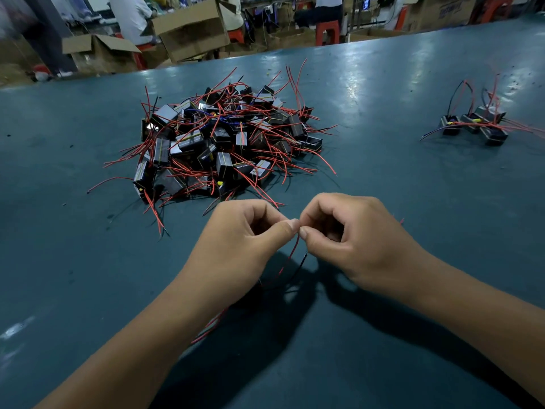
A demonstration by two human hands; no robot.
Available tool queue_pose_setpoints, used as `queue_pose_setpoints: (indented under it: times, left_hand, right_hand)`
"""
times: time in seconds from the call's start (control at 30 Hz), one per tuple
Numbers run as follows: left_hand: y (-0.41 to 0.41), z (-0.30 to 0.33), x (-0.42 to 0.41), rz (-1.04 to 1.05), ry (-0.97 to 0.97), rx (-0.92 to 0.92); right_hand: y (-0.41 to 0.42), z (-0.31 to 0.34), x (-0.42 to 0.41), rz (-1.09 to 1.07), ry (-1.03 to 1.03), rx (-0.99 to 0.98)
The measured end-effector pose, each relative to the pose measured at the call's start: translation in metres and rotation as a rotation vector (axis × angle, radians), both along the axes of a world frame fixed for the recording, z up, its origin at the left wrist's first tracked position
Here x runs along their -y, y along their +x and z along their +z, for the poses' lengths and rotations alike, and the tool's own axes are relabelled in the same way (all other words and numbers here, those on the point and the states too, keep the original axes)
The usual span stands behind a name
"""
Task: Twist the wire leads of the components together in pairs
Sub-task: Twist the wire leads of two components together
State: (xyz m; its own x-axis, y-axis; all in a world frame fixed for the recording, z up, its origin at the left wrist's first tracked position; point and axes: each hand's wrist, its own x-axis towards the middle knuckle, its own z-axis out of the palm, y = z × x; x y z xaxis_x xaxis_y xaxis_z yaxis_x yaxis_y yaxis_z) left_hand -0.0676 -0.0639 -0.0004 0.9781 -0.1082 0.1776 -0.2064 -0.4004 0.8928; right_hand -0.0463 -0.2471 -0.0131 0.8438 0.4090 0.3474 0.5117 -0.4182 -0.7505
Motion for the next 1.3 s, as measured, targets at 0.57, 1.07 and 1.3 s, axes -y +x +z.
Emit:
queue_pose_setpoints:
  times: [0.57, 1.07, 1.3]
  left_hand:
    - [0.011, 0.015, -0.025, -0.264, 0.523, 0.737]
    - [0.011, 0.015, -0.024, -0.290, 0.537, 0.636]
    - [0.003, 0.013, -0.016, -0.213, 0.245, 0.235]
  right_hand:
    - [0.005, 0.007, 0.008, 0.283, 0.233, -0.326]
    - [0.001, 0.010, 0.005, 0.216, 0.099, -0.143]
    - [-0.001, 0.009, 0.003, 0.097, 0.021, 0.061]
